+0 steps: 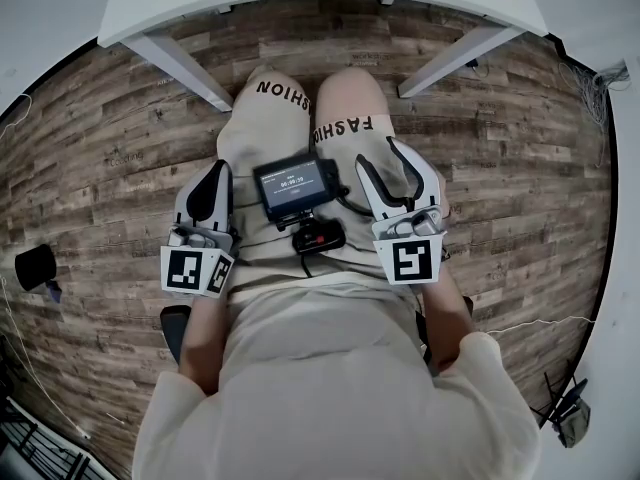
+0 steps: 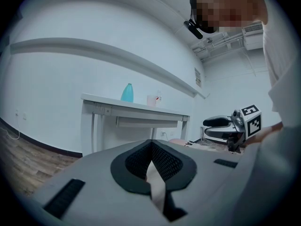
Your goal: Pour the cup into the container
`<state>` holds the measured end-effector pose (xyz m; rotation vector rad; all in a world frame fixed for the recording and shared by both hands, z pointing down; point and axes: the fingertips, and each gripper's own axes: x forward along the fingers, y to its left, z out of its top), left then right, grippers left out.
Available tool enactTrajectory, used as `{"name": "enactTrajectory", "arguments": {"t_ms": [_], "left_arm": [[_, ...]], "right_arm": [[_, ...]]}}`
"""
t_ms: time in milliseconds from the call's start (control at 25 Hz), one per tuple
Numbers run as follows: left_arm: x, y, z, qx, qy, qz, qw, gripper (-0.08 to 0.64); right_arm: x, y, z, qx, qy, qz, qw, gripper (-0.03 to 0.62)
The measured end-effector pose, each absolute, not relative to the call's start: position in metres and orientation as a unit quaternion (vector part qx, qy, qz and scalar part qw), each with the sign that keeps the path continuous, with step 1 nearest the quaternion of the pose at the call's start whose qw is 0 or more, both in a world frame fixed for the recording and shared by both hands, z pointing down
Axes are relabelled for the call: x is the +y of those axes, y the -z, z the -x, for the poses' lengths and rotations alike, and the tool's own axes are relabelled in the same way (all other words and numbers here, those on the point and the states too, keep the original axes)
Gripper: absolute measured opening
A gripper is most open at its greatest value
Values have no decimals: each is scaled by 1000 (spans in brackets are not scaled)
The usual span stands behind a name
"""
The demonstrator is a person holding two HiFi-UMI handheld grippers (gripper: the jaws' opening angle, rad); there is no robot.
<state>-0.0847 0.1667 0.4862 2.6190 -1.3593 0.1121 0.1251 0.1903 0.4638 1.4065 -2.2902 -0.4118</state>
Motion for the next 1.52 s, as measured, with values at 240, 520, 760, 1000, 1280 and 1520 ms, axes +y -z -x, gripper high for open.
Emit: {"name": "enactTrajectory", "arguments": {"t_ms": [240, 520, 760, 1000, 1280, 1520], "left_arm": [[167, -487, 84, -459, -38, -883, 94, 11], [167, -486, 85, -459, -39, -882, 95, 11], [167, -487, 85, -459, -39, -882, 95, 11], [167, -488, 84, -459, -40, -882, 96, 11], [167, -490, 83, -459, -42, -882, 96, 11], [166, -490, 83, -458, -41, -883, 96, 11]], "right_arm": [[191, -464, -125, -823, 150, -505, 210, 199], [190, -467, -127, -823, 138, -505, 220, 160], [185, -459, -141, -830, 89, -526, 163, 114], [186, -462, -139, -827, 104, -518, 193, 114], [186, -464, -138, -826, 107, -519, 195, 112], [181, -458, -145, -830, 69, -536, 141, 114]]}}
